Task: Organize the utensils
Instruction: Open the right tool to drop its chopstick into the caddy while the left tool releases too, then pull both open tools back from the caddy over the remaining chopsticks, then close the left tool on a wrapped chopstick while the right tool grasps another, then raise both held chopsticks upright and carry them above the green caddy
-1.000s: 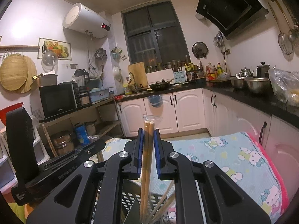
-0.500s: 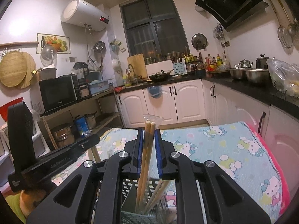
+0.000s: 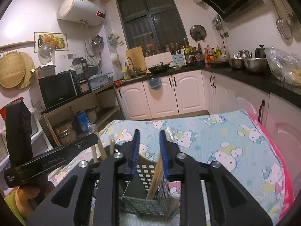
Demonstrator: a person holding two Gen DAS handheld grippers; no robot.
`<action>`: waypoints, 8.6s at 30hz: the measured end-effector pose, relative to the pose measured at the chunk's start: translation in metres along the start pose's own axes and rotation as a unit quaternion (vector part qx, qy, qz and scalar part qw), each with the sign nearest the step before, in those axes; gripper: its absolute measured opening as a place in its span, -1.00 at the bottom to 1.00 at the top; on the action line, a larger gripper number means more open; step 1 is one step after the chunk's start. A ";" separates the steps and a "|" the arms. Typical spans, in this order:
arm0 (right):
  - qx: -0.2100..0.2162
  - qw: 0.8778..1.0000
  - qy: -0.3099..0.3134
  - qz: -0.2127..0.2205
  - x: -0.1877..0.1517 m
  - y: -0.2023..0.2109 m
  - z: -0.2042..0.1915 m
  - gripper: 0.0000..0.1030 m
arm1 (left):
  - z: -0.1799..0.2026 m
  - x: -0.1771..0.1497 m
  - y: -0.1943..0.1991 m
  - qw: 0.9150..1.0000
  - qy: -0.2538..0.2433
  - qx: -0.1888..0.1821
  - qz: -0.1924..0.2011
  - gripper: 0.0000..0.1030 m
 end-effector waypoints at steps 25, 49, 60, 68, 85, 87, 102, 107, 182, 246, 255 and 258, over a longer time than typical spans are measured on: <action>-0.008 0.999 0.011 -0.039 -0.019 0.045 -0.007 0.03 | -0.006 -0.017 0.043 0.999 0.031 0.011 -0.013 0.59; -0.014 0.998 0.018 -0.064 -0.044 0.091 -0.022 0.17 | -0.009 -0.037 0.089 0.999 0.048 0.015 -0.013 0.78; -0.017 0.996 0.027 -0.086 -0.060 0.107 -0.029 0.17 | -0.015 -0.051 0.104 0.998 0.048 0.021 -0.019 0.78; -0.015 0.994 0.029 -0.107 -0.076 0.112 -0.032 0.17 | -0.023 -0.068 0.112 0.998 0.047 0.033 -0.037 0.78; -0.015 0.988 0.034 -0.149 -0.106 0.119 -0.029 0.17 | -0.027 -0.110 0.125 0.994 0.047 0.042 -0.095 0.78; -0.016 0.987 0.034 -0.154 -0.109 0.120 -0.028 0.17 | -0.026 -0.114 0.126 0.993 0.047 0.041 -0.097 0.78; -0.032 0.982 0.032 -0.183 -0.129 0.122 -0.013 0.17 | -0.029 -0.149 0.118 0.986 0.032 0.056 -0.155 0.78; -0.039 0.979 0.034 -0.197 -0.136 0.118 -0.010 0.17 | -0.030 -0.164 0.112 0.980 0.030 0.055 -0.188 0.49; -0.026 0.971 0.012 -0.238 -0.111 0.054 -0.010 -0.87 | -0.059 -0.093 0.079 0.982 0.084 0.047 -0.160 -0.95; 0.039 0.996 0.056 0.065 0.092 0.058 -0.065 -0.88 | 0.043 0.095 0.047 0.998 -0.022 -0.031 0.050 -0.95; 0.037 0.994 0.064 0.083 0.105 0.037 -0.064 -0.88 | 0.031 0.090 0.031 0.998 -0.013 -0.017 0.058 -0.95; 0.033 0.993 0.070 0.091 0.106 0.029 -0.063 -0.88 | 0.029 0.085 0.024 0.998 -0.010 -0.016 0.054 -0.95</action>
Point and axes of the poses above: each gripper's, at about its wrist camera, not at the fingertips, and y roughly against the way its jaws point, z to its right, x to its top, the point moved 4 cm from there along -y, roughly the way its jaws point, and after that the axes turned 12 degrees about z, right-handed, at the moved point
